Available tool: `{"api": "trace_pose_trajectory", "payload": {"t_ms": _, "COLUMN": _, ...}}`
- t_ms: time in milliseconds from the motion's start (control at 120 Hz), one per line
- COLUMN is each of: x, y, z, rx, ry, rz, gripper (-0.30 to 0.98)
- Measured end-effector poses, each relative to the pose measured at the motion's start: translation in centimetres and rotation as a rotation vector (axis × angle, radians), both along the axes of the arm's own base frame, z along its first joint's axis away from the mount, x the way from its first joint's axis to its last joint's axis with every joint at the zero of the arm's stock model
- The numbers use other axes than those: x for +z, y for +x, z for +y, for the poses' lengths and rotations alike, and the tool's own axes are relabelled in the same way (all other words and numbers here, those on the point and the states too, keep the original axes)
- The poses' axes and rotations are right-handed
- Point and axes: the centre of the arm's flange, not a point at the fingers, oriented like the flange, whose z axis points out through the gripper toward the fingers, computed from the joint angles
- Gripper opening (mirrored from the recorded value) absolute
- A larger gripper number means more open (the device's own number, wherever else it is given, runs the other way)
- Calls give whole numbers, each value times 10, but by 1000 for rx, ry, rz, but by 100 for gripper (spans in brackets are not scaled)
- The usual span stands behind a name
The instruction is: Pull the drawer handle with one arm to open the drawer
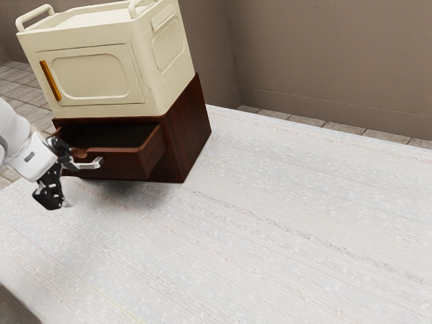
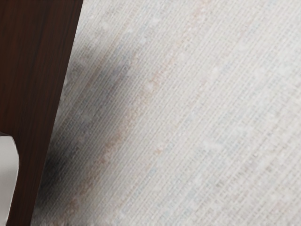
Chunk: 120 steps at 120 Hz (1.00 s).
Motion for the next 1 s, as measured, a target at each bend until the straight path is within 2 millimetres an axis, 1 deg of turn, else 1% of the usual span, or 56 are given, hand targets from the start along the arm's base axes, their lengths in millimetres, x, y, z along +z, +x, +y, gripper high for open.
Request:
{"api": "trace_pose_trajectory", "payload": {"t_ms": 167, "x": -2, "y": -8, "z": -1, "rx": 6, "ry": -3, "rz": -5, "gripper": 68}}
{"api": "trace_pose_trajectory", "payload": {"t_ms": 233, "x": 2, "y": -8, "z": -2, "rx": 7, "ry": 1, "rz": -20, "gripper": 68}}
{"api": "trace_pose_trajectory", "payload": {"t_ms": 333, "x": 19, "y": 5, "z": 3, "rx": 19, "ry": 28, "rz": -54, "gripper": 68}}
{"api": "trace_pose_trajectory", "payload": {"t_ms": 392, "x": 21, "y": 14, "z": 6, "rx": 25, "ry": 40, "rz": -59, "gripper": 68}}
{"api": "trace_pose_trajectory", "payload": {"t_ms": 508, "x": 8, "y": 27, "z": 9, "rx": 33, "ry": 50, "rz": -40, "gripper": 68}}
{"api": "trace_pose_trajectory", "payload": {"t_ms": 600, "x": 0, "y": 31, "z": 11, "rx": 40, "ry": 46, "rz": -34, "gripper": 68}}
{"api": "trace_pose_trajectory", "payload": {"t_ms": 783, "x": -4, "y": 30, "z": 14, "rx": 53, "ry": 37, "rz": -41, "gripper": 68}}
{"api": "trace_pose_trajectory", "payload": {"t_ms": 883, "x": -12, "y": 24, "z": 25, "rx": 73, "ry": 27, "rz": -36, "gripper": 69}}
{"api": "trace_pose_trajectory", "payload": {"t_ms": 1000, "x": -17, "y": 23, "z": 26, "rx": 78, "ry": 21, "rz": -36, "gripper": 69}}
